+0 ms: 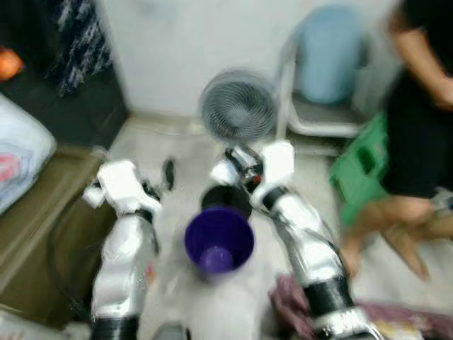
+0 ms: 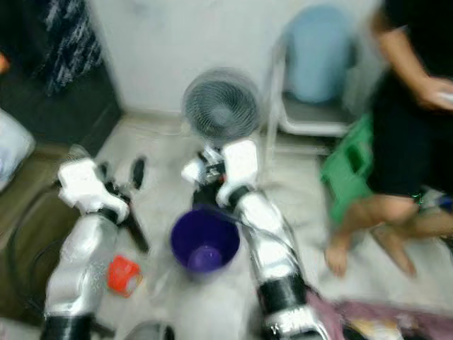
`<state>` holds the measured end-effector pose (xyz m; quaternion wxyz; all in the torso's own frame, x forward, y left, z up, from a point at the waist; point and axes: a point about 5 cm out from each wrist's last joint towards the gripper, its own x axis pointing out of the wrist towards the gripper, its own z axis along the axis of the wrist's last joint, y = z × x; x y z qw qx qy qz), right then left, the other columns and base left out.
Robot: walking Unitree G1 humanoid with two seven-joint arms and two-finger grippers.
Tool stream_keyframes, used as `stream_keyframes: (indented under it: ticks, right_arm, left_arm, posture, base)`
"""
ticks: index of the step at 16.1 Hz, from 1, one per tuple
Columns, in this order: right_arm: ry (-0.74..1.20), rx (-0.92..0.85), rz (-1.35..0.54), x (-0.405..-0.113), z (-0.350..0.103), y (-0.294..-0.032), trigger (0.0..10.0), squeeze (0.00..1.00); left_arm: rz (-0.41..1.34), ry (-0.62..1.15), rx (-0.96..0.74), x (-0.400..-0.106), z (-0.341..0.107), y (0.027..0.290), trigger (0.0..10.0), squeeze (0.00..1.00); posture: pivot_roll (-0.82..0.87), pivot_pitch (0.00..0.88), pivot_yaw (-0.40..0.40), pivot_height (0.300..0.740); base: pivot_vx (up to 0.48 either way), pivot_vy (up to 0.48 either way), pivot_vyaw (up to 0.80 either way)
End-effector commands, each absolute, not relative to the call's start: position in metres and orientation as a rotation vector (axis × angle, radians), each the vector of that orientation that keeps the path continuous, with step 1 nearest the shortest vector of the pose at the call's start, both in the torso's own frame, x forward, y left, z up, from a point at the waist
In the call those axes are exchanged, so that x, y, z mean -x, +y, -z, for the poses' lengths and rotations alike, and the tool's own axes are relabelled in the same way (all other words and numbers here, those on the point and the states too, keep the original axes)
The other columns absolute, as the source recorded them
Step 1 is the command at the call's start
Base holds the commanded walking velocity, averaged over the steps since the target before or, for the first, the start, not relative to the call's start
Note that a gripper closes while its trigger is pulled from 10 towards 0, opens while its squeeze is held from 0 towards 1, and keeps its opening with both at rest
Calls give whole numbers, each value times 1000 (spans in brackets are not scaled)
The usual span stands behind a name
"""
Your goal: Clean up the room
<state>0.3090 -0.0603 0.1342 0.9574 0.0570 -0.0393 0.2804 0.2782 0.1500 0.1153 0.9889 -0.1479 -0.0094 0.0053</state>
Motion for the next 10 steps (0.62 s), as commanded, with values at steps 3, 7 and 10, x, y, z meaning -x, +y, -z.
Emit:
stream_keyframes:
  ticks: [3, 7, 10]
  right_arm:
    - [-89, -111, -555, -311, -136, -67, 10000, 0]
    - [-92, -112, -552, -311, -136, -66, 10000, 0]
    - [-86, -127, -544, -311, -135, -67, 10000, 0]
  left_arm:
    - [10, -18, 294, -279, -117, 144, 10000, 0]
    - [18, -18, 289, -279, -118, 143, 10000, 0]
    - [27, -24, 289, -279, -119, 143, 10000, 0]
  posture:
    - [-2, 24, -22, 740]
    - [-2, 26, -19, 740]
    - [0, 26, -18, 740]
  base:
    - [0, 0, 800]
    - [0, 0, 800]
    - [0, 0, 533]
